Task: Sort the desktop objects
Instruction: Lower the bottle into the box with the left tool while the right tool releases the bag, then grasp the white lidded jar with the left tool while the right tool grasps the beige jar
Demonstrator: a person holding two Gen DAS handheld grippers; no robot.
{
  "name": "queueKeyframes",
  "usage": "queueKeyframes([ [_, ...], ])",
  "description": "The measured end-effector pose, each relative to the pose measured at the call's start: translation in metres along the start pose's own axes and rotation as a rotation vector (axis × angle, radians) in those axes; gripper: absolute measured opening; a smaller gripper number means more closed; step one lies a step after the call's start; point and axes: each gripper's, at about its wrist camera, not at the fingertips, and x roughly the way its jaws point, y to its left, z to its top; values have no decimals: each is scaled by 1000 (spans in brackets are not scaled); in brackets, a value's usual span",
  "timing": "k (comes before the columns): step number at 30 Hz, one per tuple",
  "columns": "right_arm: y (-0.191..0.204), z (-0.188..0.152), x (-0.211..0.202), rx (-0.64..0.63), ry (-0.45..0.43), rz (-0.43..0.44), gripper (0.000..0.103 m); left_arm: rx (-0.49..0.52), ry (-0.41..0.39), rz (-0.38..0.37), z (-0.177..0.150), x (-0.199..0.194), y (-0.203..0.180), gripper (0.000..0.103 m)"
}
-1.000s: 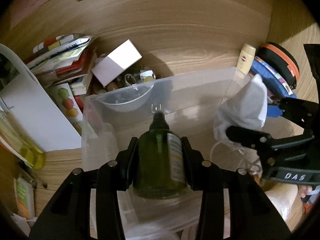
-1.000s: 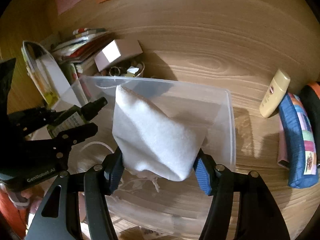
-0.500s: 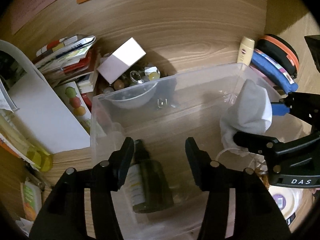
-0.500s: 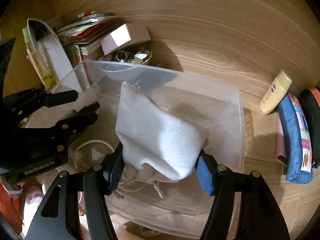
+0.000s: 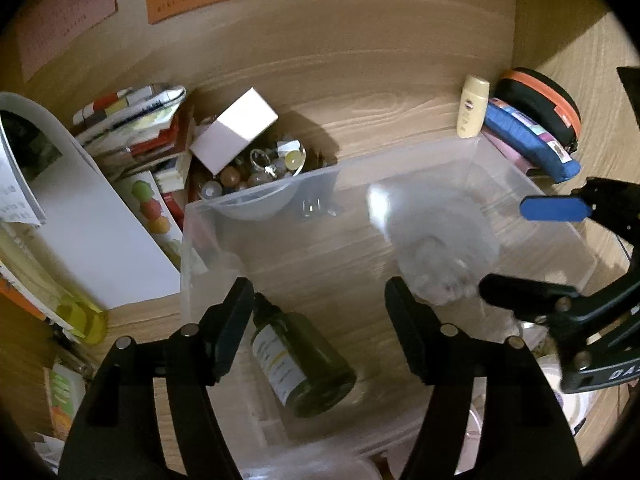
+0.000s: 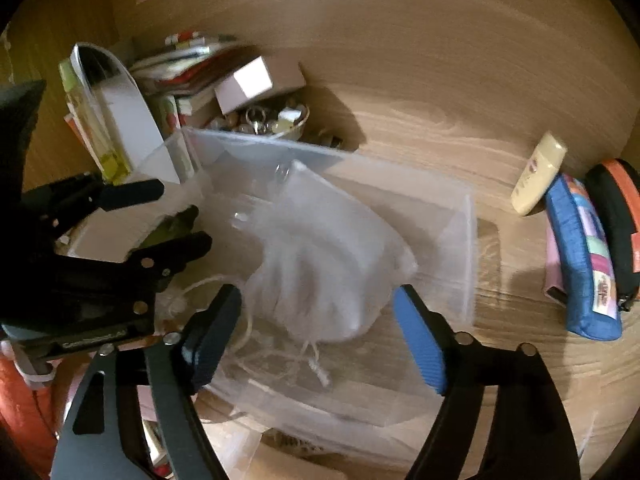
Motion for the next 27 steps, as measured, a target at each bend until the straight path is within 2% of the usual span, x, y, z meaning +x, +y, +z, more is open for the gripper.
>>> queueKeyframes([
  [7, -13, -3, -31, 59, -63, 22, 84, -19, -43, -1, -3, -22, -6, 68],
  [17, -22, -20, -77, 115, -148, -20, 86, -95, -129, 3, -13, -70, 6, 68],
  [19, -21, -25, -87, 119, -172, -31, 89, -119, -151, 9, -18, -83, 12, 82],
  [20, -20, -27, -92, 118, -185, -37, 92, -127, -168, 18, -21, -90, 14, 95],
  [22, -17, -33, -101, 115, -210, -47, 95, -132, -214, 37, -28, -104, 18, 97],
  [27, -4, -46, -117, 93, -252, -69, 100, -140, -242, 53, -45, -129, 24, 97],
])
